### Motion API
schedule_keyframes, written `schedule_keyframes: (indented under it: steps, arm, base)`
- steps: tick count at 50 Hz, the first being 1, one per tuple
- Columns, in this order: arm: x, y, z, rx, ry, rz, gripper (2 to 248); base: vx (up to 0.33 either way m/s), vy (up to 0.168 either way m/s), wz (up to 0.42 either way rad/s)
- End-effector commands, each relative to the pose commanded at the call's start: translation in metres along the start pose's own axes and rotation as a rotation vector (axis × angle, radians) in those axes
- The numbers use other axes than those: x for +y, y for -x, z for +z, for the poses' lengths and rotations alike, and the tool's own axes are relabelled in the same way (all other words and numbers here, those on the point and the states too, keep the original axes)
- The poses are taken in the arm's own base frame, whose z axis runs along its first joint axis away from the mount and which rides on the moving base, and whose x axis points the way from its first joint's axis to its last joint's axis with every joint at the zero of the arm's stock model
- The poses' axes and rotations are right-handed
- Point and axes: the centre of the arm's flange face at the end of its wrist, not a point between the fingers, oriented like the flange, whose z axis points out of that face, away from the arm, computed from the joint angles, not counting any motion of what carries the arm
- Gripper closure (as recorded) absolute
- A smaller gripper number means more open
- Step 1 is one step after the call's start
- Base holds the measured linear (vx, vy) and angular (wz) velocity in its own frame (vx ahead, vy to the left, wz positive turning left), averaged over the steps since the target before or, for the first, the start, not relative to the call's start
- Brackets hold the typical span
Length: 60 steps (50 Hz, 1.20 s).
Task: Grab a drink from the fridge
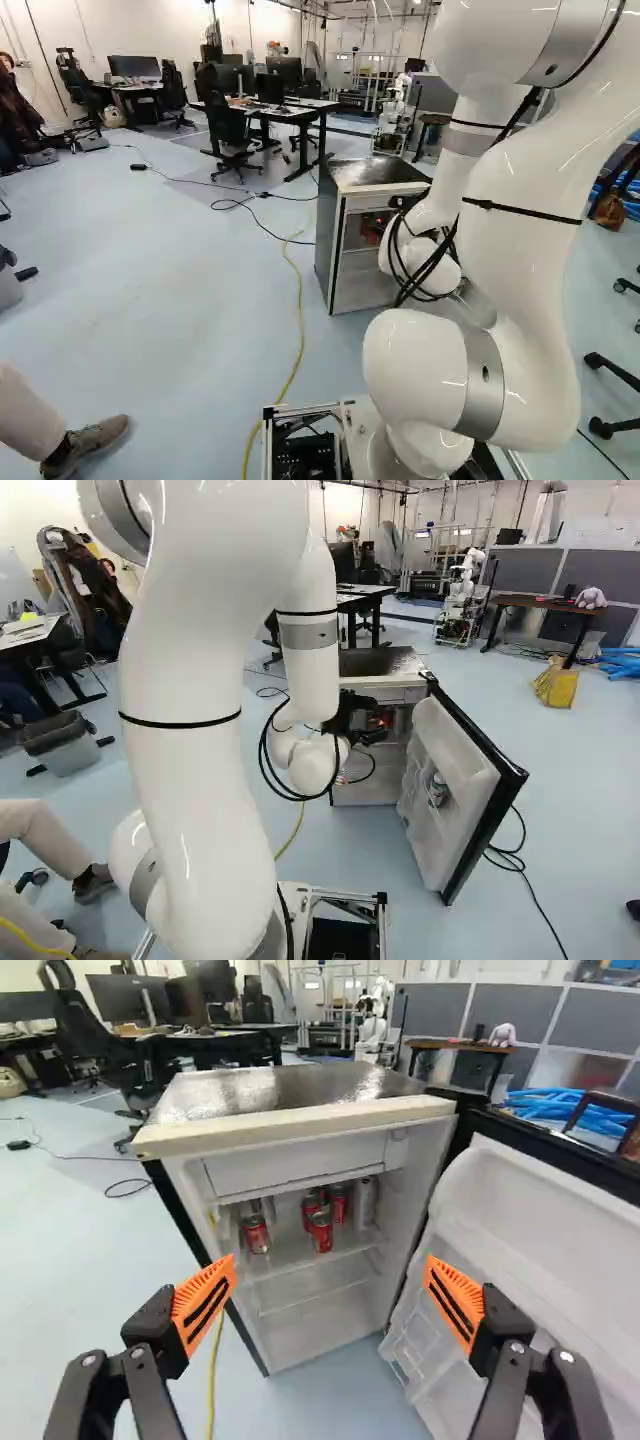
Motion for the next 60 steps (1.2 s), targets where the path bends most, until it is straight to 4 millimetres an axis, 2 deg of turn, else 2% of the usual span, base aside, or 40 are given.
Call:
schedule_keyframes:
  steps: [14, 60]
  arm:
    - [0.003, 0.012, 0.007, -0.071, -0.086, -0.026, 3]
    - [0.05, 0.058, 0.055, -0.168, -0.194, -0.032, 3]
  base:
    - [0.0, 0.0, 0.0]
    - [0.0, 0.0, 0.0]
